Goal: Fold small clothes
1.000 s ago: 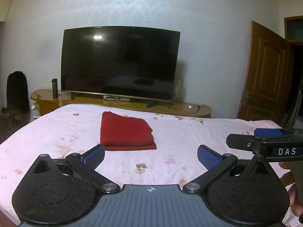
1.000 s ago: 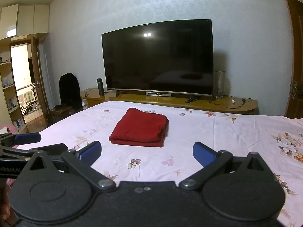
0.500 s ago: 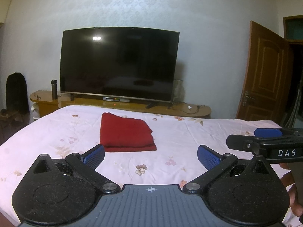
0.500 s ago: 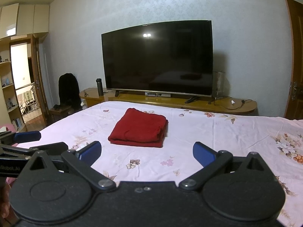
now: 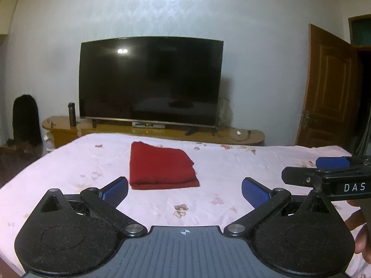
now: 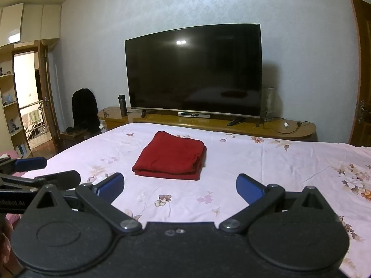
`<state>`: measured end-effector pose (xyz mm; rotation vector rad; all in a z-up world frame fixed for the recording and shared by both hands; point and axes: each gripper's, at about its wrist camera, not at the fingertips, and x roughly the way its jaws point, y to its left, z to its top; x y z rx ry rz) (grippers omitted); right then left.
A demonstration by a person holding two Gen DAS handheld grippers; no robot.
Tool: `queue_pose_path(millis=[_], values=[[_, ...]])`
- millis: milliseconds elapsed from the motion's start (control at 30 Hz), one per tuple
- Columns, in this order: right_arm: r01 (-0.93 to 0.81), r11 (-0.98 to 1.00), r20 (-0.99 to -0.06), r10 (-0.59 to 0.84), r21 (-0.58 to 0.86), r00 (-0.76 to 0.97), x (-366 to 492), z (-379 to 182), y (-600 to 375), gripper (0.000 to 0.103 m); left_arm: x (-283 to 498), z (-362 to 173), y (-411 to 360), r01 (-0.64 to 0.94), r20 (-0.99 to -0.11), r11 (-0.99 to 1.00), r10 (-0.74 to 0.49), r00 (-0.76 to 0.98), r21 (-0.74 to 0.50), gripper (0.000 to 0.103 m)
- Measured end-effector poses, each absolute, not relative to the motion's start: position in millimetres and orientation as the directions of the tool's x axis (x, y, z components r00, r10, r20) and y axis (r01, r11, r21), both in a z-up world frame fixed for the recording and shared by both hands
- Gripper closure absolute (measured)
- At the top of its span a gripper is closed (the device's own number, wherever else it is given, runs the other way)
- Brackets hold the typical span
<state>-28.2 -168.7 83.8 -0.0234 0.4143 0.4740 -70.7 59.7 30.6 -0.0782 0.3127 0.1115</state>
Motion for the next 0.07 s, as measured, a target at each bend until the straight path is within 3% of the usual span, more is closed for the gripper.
queue_pose_path(millis=[67], values=[[-0.45,0.89,-0.393,0.44,0.073,0.807,-27.5,83.5,-168.2,0.001,-70.4,31.1,60.2,-0.12,-0.321,0.99,0.091,0.943,-0.071,0.0]])
